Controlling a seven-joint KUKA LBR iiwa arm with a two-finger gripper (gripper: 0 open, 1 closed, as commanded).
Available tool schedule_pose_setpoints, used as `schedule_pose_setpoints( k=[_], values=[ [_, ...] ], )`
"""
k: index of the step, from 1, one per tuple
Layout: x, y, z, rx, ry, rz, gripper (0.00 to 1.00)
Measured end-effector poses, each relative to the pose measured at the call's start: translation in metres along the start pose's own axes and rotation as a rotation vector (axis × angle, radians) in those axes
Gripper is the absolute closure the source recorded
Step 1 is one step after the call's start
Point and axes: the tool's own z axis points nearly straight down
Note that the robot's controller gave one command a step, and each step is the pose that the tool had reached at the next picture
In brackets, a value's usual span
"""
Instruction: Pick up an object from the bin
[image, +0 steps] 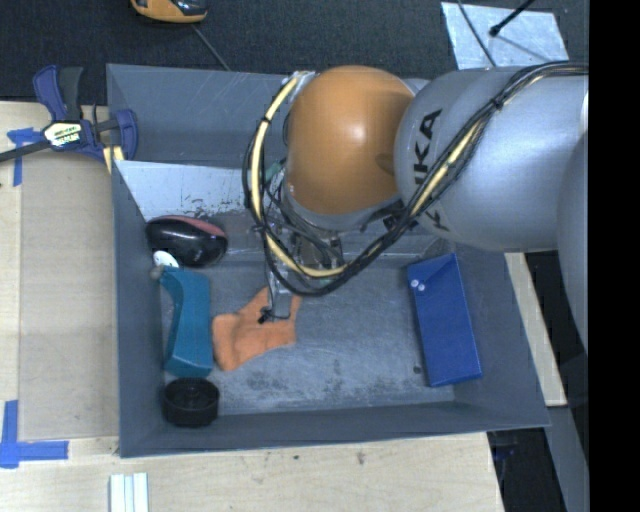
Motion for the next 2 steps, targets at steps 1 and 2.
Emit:
schedule_pose_setpoints(
  k=[1,2],
  values=[
    [0.018,-0.01,0.052,0.001,0.003,-0.013,0.0],
    [0.001,-0.012,0.079,0.001,0.005,-0.048,1.0]
  ],
)
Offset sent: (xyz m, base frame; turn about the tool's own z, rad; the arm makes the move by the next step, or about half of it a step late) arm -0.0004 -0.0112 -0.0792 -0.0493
